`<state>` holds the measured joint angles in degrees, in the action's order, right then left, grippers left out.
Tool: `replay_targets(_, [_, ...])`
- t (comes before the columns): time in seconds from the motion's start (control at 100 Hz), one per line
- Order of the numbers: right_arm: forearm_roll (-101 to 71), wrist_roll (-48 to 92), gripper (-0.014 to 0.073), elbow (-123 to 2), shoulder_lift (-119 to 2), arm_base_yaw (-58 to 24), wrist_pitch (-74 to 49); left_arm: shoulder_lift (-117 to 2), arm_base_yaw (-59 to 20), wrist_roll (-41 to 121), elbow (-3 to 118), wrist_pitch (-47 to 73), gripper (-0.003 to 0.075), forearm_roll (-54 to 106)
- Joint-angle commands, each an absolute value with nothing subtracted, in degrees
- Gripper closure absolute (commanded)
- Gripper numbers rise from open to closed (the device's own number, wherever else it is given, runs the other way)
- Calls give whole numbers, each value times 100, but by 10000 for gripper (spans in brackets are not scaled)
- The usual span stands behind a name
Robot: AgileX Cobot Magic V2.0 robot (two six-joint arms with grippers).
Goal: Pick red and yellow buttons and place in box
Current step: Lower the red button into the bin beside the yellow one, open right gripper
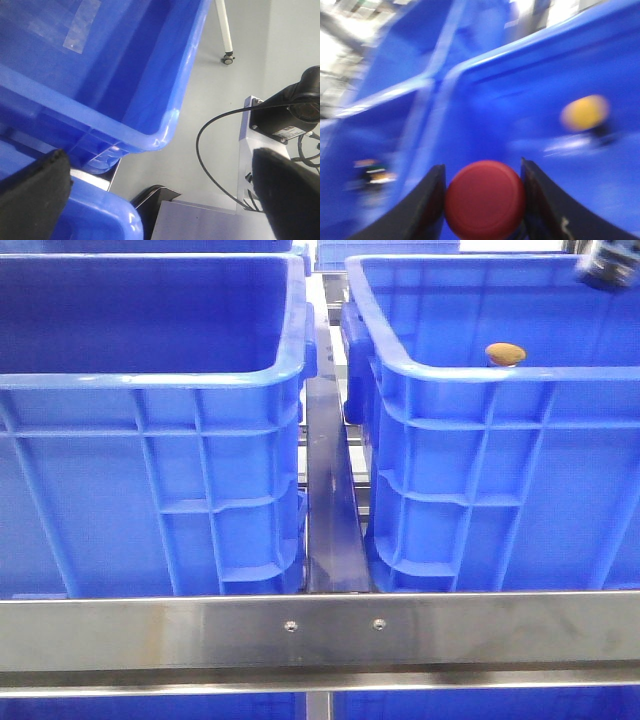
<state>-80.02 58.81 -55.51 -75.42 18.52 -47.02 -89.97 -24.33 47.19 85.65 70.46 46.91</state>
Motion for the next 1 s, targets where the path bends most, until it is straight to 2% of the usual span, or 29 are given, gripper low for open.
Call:
replay_targets(0.0, [-8018,6144,396,-5875,-7485,1867,-4010,-8727,-2426,4710,8744,7258,29,5105])
replay_targets(0.26, [-8126,6176,396,-6238,-8266,1862,-2829,-8727,-2426,4710,8744,7258,29,5105])
replay_targets(0.44, [-8610,6296,396,-6614,-9043,1831,-2693,-8727,-2426,4710,8744,7258,29,5105])
replay_targets(0.61, [-8734,7121,396,-7148,-9705,1553,-2586,-8727,-2426,4710,8744,7258,29,5044])
replay_targets(0.99, [-9156,7929,396,-7578,-10461,1243,-1957,-8727,-2426,4710,8744,7258,29,4991])
